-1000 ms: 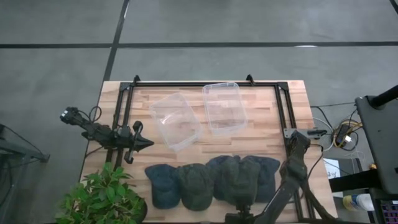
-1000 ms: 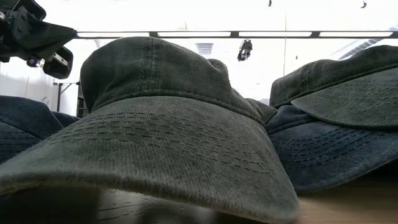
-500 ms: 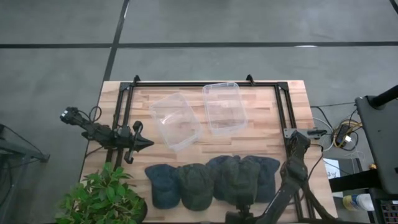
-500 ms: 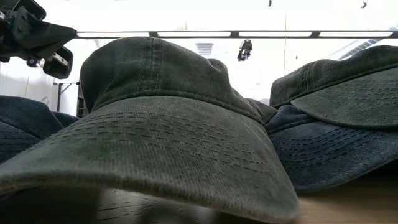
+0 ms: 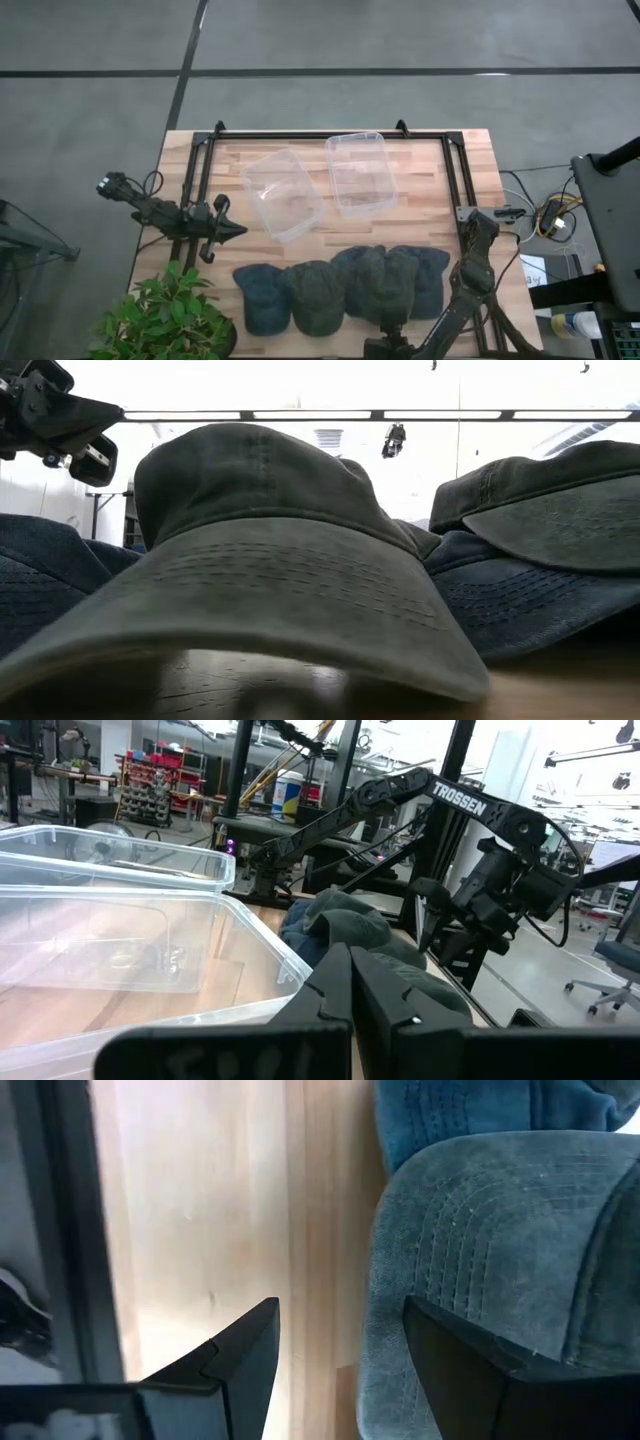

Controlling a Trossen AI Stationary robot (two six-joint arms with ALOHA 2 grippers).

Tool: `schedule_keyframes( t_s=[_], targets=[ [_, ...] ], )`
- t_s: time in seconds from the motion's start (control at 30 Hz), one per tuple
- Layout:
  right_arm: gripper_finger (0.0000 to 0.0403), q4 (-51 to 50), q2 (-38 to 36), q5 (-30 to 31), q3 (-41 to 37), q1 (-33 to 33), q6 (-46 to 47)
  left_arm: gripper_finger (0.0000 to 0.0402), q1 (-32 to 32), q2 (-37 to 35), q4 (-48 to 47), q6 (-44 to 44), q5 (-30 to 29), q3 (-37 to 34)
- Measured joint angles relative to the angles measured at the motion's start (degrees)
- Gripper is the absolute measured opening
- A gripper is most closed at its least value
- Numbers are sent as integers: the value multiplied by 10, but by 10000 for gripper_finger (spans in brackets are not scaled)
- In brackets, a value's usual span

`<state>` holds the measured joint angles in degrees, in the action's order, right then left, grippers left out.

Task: Pick & Place hat
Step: Put the left dark green cap into the right transparent bin

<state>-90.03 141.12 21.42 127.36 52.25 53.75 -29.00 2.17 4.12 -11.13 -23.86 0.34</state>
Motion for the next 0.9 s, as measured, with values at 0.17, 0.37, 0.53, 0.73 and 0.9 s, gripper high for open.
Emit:
schedule_keyframes(
  t_s=[0.17, 0.37, 0.53, 0.73, 0.9],
  targets=[
    [209, -1, 0, 24, -6, -1, -11, 0, 0, 0, 0, 0, 0, 0],
    [209, 0, 0, 43, -2, -2, -46, 0, 0, 0, 0, 0, 0, 0],
    [209, 0, 0, 43, -2, -3, -64, 0, 0, 0, 1, 0, 0, 0],
    [209, 0, 0, 41, -1, -3, -71, 0, 0, 0, 1, 0, 0, 0],
    [209, 0, -1, 39, 30, -3, -74, 0, 0, 0, 1, 0, 0, 0]
  ],
)
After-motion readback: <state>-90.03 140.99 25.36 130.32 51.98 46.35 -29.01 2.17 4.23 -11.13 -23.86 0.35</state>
